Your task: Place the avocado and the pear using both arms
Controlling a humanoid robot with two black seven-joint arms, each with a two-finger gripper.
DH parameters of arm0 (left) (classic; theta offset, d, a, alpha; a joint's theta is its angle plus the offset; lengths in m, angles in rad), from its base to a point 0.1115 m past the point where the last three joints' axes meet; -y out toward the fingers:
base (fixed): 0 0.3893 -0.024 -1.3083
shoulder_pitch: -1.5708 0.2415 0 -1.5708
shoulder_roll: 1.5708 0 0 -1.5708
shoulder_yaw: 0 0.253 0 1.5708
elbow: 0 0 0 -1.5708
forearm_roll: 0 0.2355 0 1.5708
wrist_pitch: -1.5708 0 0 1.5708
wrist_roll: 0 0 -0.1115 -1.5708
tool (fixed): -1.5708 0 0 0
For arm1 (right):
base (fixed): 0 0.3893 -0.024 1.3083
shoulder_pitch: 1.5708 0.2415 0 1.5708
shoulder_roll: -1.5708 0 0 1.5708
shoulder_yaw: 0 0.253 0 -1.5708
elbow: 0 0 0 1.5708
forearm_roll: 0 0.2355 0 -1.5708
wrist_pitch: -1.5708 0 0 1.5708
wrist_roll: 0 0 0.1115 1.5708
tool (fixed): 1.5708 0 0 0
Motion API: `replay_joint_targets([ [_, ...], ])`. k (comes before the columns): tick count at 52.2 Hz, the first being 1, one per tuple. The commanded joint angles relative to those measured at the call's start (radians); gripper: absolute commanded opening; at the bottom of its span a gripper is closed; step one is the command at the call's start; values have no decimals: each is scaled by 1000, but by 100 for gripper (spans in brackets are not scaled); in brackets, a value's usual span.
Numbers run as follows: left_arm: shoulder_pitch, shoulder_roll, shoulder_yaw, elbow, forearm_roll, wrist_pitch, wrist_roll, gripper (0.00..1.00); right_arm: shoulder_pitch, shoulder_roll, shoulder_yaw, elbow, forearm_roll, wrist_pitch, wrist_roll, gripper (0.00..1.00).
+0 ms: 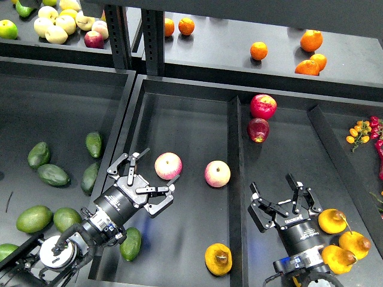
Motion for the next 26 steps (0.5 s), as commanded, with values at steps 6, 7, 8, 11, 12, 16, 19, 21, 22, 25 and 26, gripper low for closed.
replay_joint_targets([
  [6,-47,0,14,-4,131,0,32,99,7,0,6,0,0,0,0,99],
  [7,-55,0,15,-4,148,0,39,99,9,0,7,0,0,0,0,99],
  [8,-57,0,17,-6,158,0,44,99,9,0,9,2,0,0,0,99],
  [11,-78,0,23,-9,222,0,79,99,15,0,14,2,0,0,0,99],
  [12,-86,0,28,-9,240,0,90,99,17,0,14,0,0,0,0,99],
  [16,-129,0,66,-10,305,0,131,99,18,0,17,2,0,0,0,99],
  [19,-168,32,107,-10,331,0,145,99,21,0,18,2,0,0,0,99],
  [21,-237,102,185,-10,346,0,151,99,30,0,41,2,0,0,0,99],
  [22,-259,127,216,-12,346,0,151,99,34,0,47,2,0,0,0,99],
  [25,-305,179,279,-15,348,0,151,99,41,0,55,2,0,0,0,99],
  [26,-325,201,305,-15,348,0,151,99,44,0,61,0,0,-2,0,99],
])
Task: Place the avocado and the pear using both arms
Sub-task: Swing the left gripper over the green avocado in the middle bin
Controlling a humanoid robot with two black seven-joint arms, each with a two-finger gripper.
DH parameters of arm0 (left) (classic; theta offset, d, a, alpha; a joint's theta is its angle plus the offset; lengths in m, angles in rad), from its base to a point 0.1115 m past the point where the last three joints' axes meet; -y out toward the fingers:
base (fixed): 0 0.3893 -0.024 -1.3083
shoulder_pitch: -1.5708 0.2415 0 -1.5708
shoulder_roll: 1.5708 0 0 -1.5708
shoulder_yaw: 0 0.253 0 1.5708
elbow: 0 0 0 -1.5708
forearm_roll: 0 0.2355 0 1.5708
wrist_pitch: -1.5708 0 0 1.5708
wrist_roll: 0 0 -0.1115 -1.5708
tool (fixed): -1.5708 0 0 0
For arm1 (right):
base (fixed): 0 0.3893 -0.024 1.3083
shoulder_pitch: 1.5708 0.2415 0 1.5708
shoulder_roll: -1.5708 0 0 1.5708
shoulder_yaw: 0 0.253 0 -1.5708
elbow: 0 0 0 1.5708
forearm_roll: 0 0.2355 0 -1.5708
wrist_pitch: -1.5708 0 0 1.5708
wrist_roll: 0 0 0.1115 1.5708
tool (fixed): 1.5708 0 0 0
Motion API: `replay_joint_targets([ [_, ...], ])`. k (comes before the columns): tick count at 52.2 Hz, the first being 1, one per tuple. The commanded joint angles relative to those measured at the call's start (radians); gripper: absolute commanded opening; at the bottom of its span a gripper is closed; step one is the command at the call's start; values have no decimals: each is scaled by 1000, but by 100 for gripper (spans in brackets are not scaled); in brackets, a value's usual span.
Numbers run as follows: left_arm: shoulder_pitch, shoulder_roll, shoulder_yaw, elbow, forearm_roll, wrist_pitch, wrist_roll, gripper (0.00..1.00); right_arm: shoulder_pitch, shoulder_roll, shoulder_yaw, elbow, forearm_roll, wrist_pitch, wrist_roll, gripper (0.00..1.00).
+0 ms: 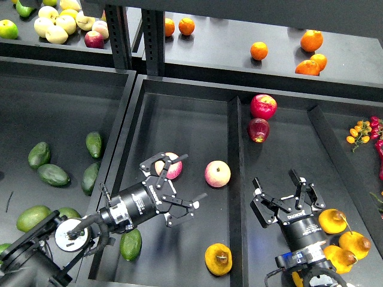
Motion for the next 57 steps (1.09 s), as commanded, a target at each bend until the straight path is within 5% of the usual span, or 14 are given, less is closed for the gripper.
replay_joint_targets([
  [1,-121,133,161,-5,11,0,5,99,17,0,30,-1,0,-2,2,99],
  [24,-644,460,661,28,49,0,20,99,77,0,115,-3,0,-21,0,99],
  [39,-926,434,954,30,118,0,20,99,114,0,113,-4,-2,-44,0,99],
  [57,-1144,239,1365,33,172,0,20,99,212,0,103,-15,-11,-133,0,99],
])
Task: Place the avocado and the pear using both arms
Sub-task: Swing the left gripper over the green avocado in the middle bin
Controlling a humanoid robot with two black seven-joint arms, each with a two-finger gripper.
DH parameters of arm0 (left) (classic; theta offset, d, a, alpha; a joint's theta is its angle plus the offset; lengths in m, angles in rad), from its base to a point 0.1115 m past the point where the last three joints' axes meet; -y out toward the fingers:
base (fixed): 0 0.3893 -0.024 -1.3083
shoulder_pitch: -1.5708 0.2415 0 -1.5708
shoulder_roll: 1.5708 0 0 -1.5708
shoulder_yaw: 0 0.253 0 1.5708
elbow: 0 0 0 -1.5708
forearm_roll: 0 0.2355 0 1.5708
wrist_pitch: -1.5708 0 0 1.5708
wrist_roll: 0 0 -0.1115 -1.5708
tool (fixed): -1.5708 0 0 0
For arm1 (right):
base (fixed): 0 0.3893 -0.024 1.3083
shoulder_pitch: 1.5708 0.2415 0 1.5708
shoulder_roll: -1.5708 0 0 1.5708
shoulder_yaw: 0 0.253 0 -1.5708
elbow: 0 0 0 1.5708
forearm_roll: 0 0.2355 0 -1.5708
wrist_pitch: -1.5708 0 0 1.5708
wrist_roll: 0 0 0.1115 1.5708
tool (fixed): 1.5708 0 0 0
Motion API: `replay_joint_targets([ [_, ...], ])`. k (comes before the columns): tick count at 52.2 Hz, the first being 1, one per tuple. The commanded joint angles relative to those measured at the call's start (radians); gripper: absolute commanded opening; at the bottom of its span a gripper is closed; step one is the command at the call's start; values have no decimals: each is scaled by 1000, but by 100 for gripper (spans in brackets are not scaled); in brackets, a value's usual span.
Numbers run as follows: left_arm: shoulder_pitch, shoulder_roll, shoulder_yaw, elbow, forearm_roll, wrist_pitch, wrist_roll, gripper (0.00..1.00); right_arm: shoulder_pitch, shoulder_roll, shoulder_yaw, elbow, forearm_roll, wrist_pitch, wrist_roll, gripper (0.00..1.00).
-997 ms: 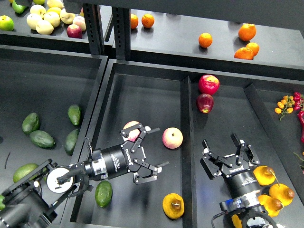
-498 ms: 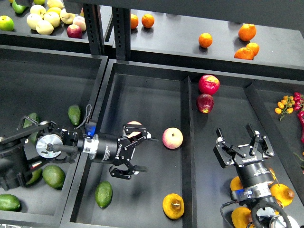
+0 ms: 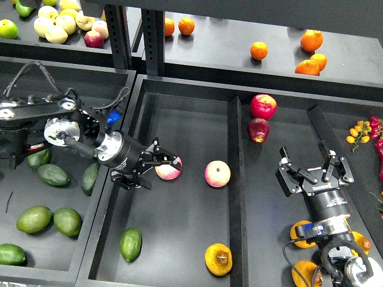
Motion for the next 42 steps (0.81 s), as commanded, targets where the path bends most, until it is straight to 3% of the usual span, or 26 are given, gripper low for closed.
replay_joint_targets([
  [1,-45,-53,117,5,13,0,0,99,28,0,-7,-8,-10,-7,0,99],
  [26,-27,-239,320,160,2,0,0,99,56,0,-26,-25,-36,-20,0,99],
  [42,38,-305,350,241,2,0,0,99,42,0,-24,-17,-35,-10,0,99],
])
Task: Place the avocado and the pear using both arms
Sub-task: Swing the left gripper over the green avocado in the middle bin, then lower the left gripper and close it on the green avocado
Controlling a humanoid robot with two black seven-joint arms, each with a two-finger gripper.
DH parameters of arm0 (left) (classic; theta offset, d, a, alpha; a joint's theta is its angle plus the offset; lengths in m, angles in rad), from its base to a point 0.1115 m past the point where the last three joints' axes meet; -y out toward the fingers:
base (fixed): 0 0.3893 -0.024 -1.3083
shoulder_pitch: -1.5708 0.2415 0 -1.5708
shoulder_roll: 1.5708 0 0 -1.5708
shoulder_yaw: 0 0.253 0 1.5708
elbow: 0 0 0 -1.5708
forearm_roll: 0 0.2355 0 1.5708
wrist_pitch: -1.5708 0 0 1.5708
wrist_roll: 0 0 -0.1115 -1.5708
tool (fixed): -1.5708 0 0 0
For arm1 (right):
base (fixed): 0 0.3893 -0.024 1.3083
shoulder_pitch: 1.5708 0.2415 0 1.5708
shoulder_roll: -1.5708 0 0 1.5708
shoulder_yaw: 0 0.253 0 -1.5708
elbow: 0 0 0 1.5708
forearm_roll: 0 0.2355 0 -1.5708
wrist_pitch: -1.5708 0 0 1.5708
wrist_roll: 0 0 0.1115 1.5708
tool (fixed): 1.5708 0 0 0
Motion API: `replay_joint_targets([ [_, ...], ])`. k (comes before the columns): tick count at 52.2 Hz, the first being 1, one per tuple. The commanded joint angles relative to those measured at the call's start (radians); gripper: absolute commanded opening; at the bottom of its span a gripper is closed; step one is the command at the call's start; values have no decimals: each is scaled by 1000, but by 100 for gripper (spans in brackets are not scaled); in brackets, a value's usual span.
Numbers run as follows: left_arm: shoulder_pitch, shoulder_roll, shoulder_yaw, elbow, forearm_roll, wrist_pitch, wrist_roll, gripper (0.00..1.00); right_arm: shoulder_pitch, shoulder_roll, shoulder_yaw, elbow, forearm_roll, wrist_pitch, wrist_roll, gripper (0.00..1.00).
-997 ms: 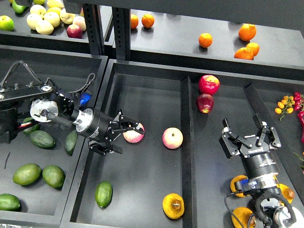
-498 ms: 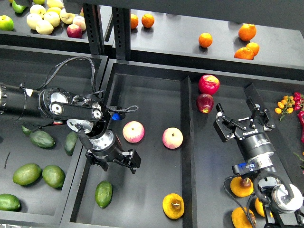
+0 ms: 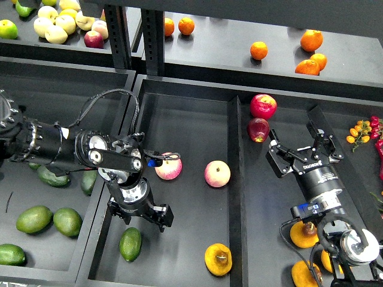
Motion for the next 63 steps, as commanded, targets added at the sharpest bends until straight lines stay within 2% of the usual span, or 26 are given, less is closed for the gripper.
replay_joint_targets([
  [1,17,-19,13,47,1,0,0,99,-7,0,2,4,1,6,0,99],
  [9,58,-26,22,113,2,0,0,99,-11,0,2,9,1,9,0,99],
  [63,95,-57,83,136,1,0,0,99,-30,0,2,18,4,12,0,99],
])
